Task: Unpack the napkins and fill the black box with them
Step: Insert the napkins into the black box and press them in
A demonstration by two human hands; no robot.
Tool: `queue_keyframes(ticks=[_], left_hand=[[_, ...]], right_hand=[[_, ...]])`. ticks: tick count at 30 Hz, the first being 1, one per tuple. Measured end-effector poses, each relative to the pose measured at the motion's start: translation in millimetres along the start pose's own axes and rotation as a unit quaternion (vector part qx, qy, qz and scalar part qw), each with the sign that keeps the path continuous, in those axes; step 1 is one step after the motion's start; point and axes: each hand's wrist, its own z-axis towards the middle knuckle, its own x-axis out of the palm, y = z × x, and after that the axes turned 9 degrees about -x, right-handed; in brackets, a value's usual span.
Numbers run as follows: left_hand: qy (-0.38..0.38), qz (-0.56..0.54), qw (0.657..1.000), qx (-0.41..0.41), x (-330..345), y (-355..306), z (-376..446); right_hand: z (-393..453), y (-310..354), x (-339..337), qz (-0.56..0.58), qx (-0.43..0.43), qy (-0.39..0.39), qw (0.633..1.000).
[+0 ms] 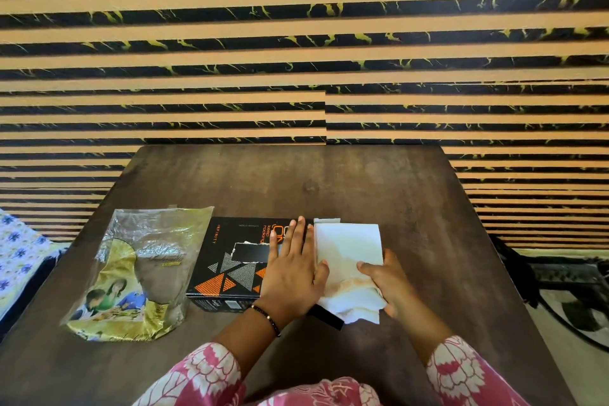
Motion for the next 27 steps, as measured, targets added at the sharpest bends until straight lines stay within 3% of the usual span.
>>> queue_keyframes(ticks=[2, 5, 8, 13, 16, 19, 21, 23, 24, 25, 26, 27], left_hand=[[-0.002, 0.003, 1.0, 0.002, 0, 0, 0], [0.0, 0.004, 1.0, 0.005, 2, 0, 0], [-0.005, 0.002, 1.0, 0.008, 1, 1, -1], [-0.005, 0.01, 1.0, 0.011, 1, 0, -2], [-0.013, 0.0, 1.0, 0.007, 1, 0, -1], [-0.013, -0.002, 1.0, 0.013, 2, 1, -3], [-0.014, -0.004, 1.0, 0.02, 3, 2, -5], [-0.017, -0.01, 1.0, 0.021, 2, 2, -5], [-0.016, -0.01, 1.0, 0.022, 1, 2, -6], [-0.015, -0.012, 1.0, 0.022, 1, 2, -5], [-0.014, -0.015, 1.0, 0.02, 2, 3, -5], [-0.018, -0.019, 0.999, 0.018, 3, 3, -4]], right_hand=[[-4, -1, 9, -0.009, 0.003, 0.044, 0.999], [-10, 1, 24, 0.07, 0.028, 0.113, 0.991], [-8, 5, 22, 0.113, 0.071, 0.079, 0.988], [-4, 8, 34, 0.075, 0.089, 0.062, 0.991], [-27, 17, 72, 0.166, 0.093, 0.164, 0.968], [-37, 14, 97, 0.313, -0.004, 0.187, 0.931], [-23, 14, 82, 0.181, 0.054, 0.157, 0.969], [-10, 3, 67, 0.099, 0.127, 0.137, 0.977], [-12, 8, 68, 0.103, 0.115, 0.147, 0.977], [-21, 18, 79, 0.127, -0.012, 0.188, 0.974], [-8, 23, 76, 0.133, -0.14, 0.082, 0.978], [-8, 25, 80, 0.215, -0.182, 0.049, 0.958]])
